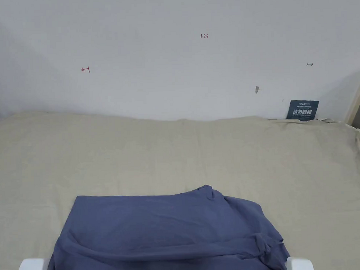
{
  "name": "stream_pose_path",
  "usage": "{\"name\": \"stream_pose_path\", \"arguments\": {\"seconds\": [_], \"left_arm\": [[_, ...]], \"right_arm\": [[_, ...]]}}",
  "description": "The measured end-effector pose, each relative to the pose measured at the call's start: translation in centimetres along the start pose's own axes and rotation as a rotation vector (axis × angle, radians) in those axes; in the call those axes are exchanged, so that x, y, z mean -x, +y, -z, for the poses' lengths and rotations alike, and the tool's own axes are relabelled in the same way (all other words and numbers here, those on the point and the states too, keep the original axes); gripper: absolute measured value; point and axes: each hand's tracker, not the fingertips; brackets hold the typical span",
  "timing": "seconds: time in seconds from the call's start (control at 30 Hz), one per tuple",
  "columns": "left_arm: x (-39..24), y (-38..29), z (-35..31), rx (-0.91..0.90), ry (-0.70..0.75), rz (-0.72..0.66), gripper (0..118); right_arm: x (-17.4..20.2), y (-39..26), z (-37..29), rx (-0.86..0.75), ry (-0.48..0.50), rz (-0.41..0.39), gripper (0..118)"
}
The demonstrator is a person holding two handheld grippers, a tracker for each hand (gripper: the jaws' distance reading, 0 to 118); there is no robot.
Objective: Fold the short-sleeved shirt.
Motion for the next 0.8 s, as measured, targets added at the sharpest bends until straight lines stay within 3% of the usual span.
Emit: {"name": "stream_pose_path", "arguments": {"seconds": [0.17,0.23,0.3,0.6,0.8], "left_arm": [[0.4,0.0,0.5,-0.008,-0.008,0.004,3],[0.7,0.0,0.4,-0.008,-0.017,-0.009,3],[0.9,0.0,0.5,-0.015,-0.021,-0.022,3],[2.8,0.3,-2.6,-0.076,-0.074,-0.053,3],[4.4,-2.5,-5.5,-0.07,-0.099,-0.087,3]], "right_arm": [[-1.2,0.1,3.5,0.102,0.057,0.018,40],[-0.9,0.3,2.6,0.087,0.058,-0.004,13],[-1.0,0.3,2.2,0.057,0.103,-0.016,11],[0.2,0.9,-4.3,-0.076,0.029,-0.095,9],[0.3,-1.5,-8.9,-0.065,0.012,-0.128,9]]}}
